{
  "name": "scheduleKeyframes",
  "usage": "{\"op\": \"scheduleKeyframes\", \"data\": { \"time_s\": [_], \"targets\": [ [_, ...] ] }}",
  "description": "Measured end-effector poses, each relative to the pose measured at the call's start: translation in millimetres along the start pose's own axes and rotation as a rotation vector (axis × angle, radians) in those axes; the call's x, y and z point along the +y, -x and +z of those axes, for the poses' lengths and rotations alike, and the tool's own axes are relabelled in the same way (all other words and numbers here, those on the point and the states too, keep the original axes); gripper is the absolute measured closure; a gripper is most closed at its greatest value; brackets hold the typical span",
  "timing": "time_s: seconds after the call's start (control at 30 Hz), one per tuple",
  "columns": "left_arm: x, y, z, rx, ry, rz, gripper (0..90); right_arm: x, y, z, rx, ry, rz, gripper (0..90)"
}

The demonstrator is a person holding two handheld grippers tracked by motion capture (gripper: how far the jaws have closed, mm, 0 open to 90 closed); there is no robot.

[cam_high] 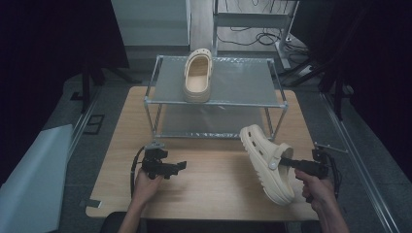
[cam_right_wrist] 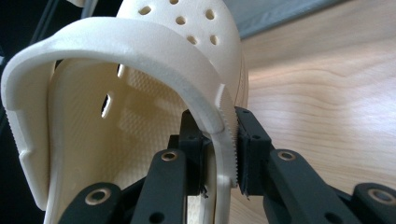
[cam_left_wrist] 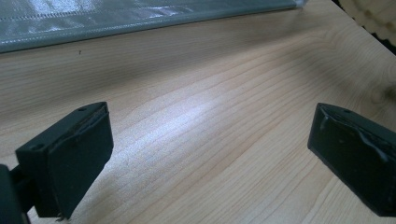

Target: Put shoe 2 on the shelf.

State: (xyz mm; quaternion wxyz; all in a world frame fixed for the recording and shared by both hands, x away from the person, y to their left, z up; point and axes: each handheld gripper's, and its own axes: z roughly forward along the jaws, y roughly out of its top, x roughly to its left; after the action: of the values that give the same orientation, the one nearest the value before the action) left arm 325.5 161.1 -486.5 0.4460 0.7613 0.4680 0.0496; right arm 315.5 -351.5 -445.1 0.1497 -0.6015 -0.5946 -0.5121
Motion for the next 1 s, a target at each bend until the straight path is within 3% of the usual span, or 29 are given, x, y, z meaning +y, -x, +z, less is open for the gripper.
{"op": "scheduleKeyframes", "data": {
  "time_s": [0.3, 0.33, 0.73, 1.0],
  "targets": [
    [0.7, -0.7, -3.1, 0.01, 0.003, 0.0, 0.2, 9.8, -24.9, 2.8, 0.041, -0.004, -0.017, 75.3],
    [0.4, -0.5, -3.0, 0.022, -0.005, 0.01, 0.2, 13.2, -32.8, 3.3, 0.053, -0.004, -0.019, 75.3],
    [-4.0, 2.0, 6.0, 0.078, -0.053, 0.063, 0.0, 38.9, -68.3, 6.2, 0.106, 0.012, -0.043, 75.3],
    [-4.4, 2.8, 6.8, 0.072, -0.06, 0.068, 0.0, 60.6, -92.8, 10.3, 0.094, 0.031, -0.078, 75.3]
  ]
}}
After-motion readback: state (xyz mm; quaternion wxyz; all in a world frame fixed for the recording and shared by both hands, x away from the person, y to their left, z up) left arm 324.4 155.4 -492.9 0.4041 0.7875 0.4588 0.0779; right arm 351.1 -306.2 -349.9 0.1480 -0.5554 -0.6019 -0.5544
